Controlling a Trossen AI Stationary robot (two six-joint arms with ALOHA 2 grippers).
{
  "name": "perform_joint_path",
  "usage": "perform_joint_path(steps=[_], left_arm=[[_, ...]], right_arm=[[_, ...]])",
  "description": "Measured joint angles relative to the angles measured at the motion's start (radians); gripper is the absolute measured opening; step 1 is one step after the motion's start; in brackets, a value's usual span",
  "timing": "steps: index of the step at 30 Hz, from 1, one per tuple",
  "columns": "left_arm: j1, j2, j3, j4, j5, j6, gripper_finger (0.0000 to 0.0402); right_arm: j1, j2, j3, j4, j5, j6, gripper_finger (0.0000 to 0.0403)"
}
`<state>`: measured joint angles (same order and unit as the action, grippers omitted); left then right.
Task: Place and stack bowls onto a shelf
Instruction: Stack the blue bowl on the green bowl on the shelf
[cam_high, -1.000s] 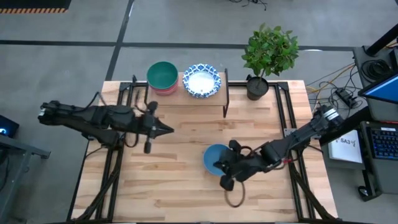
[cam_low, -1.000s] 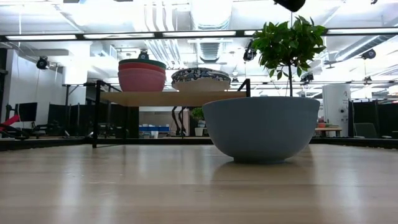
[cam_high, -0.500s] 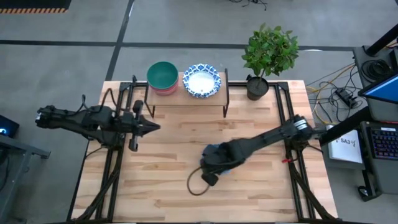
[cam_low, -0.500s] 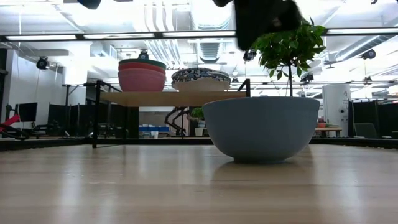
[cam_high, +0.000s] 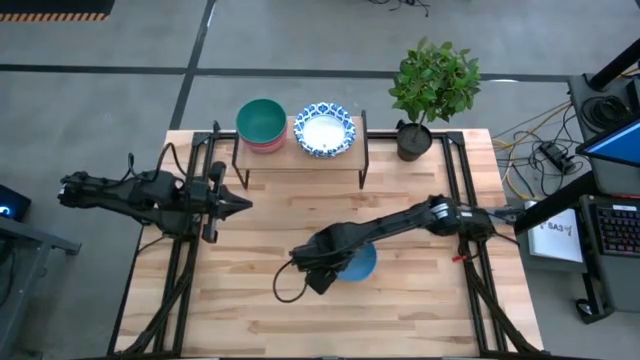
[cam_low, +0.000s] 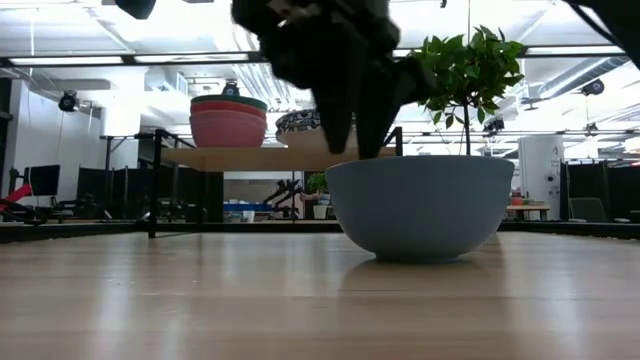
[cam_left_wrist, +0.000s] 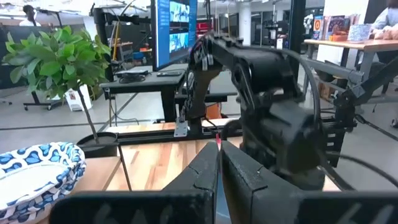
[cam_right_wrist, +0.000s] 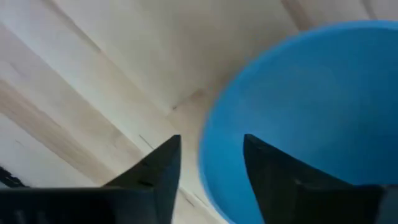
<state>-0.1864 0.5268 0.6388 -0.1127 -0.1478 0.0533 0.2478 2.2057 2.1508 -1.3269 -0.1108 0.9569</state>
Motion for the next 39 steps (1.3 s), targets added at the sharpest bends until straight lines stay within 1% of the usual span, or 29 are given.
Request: perform_joint_path(steps=[2, 4, 7, 9, 12, 18, 19, 24, 26, 30, 32, 34, 39], left_arm=[[0.0, -0.006, -0.001, 0.0, 0.0, 0.007, 0.0], [0.0, -0.01, -0.003, -0.003, 0.0, 0.01, 0.0], [0.0, -0.017, -0.004, -0.003, 0.0, 0.01, 0.0], [0.0, -0.022, -0.004, -0.002, 0.0, 0.01, 0.0], [0.0, -0.032, -0.004, -0.002, 0.001, 0.009, 0.0], [0.0, -0.074, -0.011, -0.004, 0.001, 0.009, 0.0], [0.0, -0.084, -0.013, -0.005, 0.001, 0.009, 0.0], [0.0, -0.136, -0.03, -0.009, 0.001, 0.009, 0.0], [0.0, -0.155, -0.038, -0.008, 0.001, 0.008, 0.0], [0.0, -0.194, -0.049, -0.009, 0.001, 0.008, 0.0], [0.0, -0.212, -0.056, -0.008, 0.001, 0.008, 0.0], [0.0, -0.225, -0.062, -0.008, 0.001, 0.009, 0.0], [0.0, -0.257, -0.071, -0.007, 0.001, 0.014, 0.0]], right_arm=[[-0.001, 0.033, 0.037, -0.001, -0.012, -0.007, 0.018], [-0.001, 0.058, 0.065, -0.001, -0.004, 0.002, 0.0191], [-0.004, 0.093, 0.091, -0.009, 0.01, 0.029, 0.0192], [-0.006, 0.111, 0.101, -0.015, 0.018, 0.027, 0.018], [-0.007, 0.121, 0.1, -0.016, 0.026, 0.018, 0.0144], [-0.006, 0.12, 0.111, -0.024, 0.03, -0.04, 0.003], [-0.006, 0.117, 0.121, -0.024, 0.03, -0.066, 0.0021], [-0.004, 0.102, 0.207, -0.019, 0.025, -0.264, 0.001], [-0.003, 0.067, 0.194, 0.043, 0.025, -0.363, 0.001], [-0.004, 0.008, 0.202, 0.156, 0.027, -0.637, 0.0009], [-0.006, -0.024, 0.205, 0.219, 0.048, -0.781, 0.0009], [-0.016, -0.055, 0.205, 0.293, 0.098, -0.922, 0.0009], [-0.068, -0.112, 0.206, 0.476, 0.327, -1.217, 0.0009]])
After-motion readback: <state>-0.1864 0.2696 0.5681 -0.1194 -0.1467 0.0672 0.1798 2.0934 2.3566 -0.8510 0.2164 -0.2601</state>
